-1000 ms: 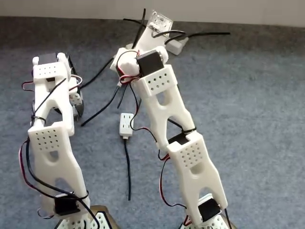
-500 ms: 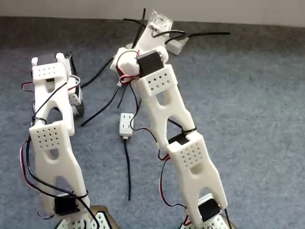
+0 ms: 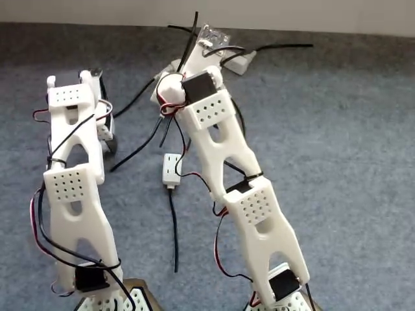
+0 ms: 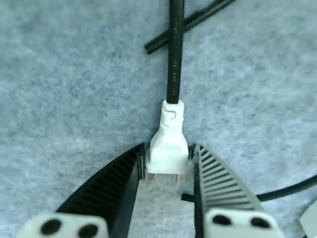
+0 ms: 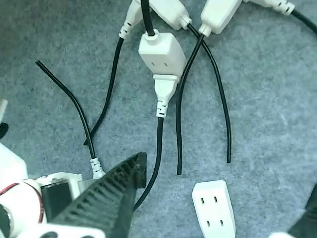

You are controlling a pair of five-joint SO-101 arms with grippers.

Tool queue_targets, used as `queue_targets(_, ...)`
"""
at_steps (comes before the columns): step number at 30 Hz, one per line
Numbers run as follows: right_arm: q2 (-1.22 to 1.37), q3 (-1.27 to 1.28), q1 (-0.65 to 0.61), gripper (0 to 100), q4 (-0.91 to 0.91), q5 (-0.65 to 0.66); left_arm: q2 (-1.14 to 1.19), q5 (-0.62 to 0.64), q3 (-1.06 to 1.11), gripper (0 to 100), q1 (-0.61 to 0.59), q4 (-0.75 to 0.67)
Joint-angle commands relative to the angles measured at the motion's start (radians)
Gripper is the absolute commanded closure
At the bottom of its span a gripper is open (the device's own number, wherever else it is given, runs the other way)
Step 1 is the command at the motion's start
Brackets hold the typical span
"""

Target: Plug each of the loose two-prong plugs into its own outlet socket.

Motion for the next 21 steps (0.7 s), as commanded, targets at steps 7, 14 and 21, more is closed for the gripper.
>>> queue_targets(7,-0.027,-0.048,-0.012,53.4,-0.001,0.000,-0.050,-0.055,-0.065,80,0.050,-0.032)
queue_targets(14,-0.027,-0.048,-0.012,53.4,-0.001,0.000,-0.048,-0.054,-0.064,73,0.048,-0.035)
queue_targets(21,-0.027,-0.048,-0.012,53.4,-0.001,0.000,0.054,-0.049,-0.071,73,0.047,-0.080)
